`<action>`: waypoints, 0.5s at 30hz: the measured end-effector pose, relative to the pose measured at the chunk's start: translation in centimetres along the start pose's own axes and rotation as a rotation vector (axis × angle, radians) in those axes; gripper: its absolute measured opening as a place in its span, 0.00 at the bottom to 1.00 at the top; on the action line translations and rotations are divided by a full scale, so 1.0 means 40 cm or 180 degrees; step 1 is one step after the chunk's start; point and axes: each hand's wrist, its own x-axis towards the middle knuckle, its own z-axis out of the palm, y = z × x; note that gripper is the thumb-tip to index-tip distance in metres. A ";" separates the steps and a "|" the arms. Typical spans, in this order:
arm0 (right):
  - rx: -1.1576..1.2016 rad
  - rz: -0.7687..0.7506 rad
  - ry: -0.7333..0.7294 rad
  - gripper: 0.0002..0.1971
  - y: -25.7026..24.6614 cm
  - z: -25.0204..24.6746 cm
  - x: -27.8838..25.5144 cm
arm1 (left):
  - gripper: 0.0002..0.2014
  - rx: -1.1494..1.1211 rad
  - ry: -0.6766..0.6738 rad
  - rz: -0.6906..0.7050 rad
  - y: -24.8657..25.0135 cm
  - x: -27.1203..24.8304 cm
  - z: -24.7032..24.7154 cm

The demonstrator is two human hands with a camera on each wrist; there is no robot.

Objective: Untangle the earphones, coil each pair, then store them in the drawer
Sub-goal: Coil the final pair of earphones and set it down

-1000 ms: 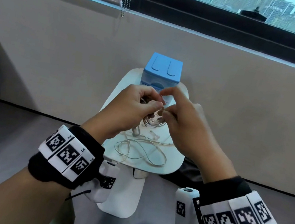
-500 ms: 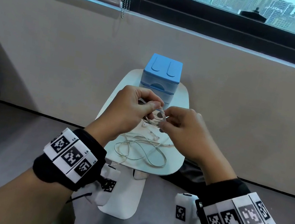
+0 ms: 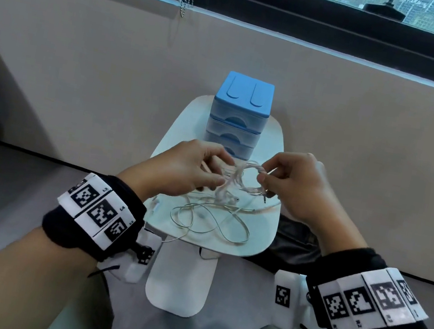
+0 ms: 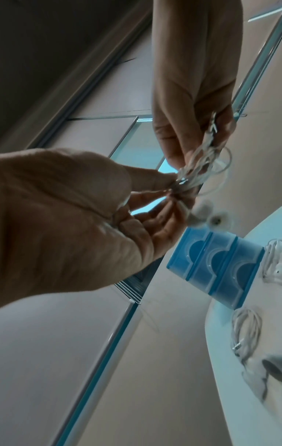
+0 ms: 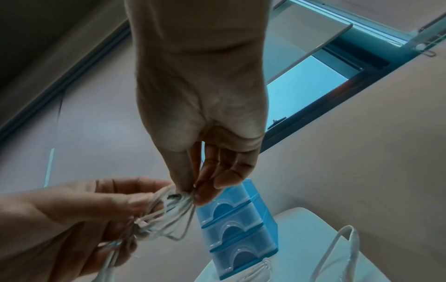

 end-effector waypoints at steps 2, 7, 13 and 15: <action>0.0036 0.0070 0.0199 0.05 0.014 -0.020 0.004 | 0.12 0.0500 -0.0048 -0.0132 -0.028 0.008 -0.004; 0.0155 0.0150 0.0791 0.08 0.048 -0.054 0.041 | 0.28 0.2356 -0.0771 0.0038 -0.075 0.018 0.051; 0.0224 0.0354 0.1111 0.04 0.064 -0.063 0.070 | 0.29 0.2944 -0.0918 0.0236 -0.107 0.031 0.118; 0.0551 0.0490 0.1086 0.05 0.069 -0.063 0.076 | 0.25 0.2715 -0.0968 0.0079 -0.117 0.037 0.122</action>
